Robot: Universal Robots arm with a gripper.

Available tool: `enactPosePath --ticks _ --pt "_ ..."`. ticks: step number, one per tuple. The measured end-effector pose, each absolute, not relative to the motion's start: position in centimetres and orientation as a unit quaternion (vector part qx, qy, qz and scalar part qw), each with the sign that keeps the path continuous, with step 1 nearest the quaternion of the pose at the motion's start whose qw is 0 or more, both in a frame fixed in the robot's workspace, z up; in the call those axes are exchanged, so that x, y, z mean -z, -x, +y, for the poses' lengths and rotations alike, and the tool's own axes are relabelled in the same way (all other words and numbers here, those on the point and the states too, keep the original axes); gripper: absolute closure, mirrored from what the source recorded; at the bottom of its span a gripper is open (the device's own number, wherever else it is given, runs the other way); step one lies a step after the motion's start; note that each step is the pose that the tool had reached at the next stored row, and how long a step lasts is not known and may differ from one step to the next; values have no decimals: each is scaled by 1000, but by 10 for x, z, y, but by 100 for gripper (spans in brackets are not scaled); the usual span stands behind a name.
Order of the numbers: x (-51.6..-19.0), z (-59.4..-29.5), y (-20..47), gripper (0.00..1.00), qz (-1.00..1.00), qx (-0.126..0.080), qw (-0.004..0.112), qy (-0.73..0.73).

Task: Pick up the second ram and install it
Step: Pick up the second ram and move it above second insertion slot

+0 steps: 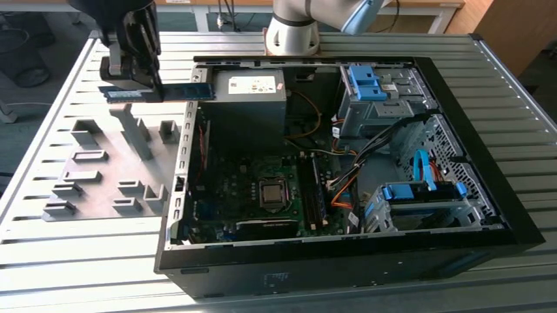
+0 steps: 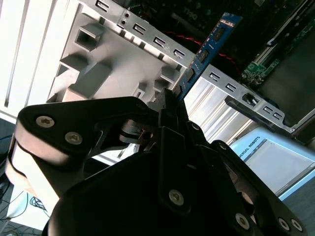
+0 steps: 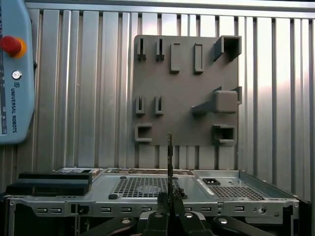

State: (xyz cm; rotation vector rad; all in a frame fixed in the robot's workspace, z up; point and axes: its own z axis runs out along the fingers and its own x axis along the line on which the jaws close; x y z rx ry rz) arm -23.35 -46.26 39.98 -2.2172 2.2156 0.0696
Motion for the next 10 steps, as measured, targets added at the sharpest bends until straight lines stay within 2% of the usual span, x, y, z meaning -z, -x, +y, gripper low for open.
enactPosePath --ticks 10 --pt "-400 -463 226 86 707 -22 3 707"
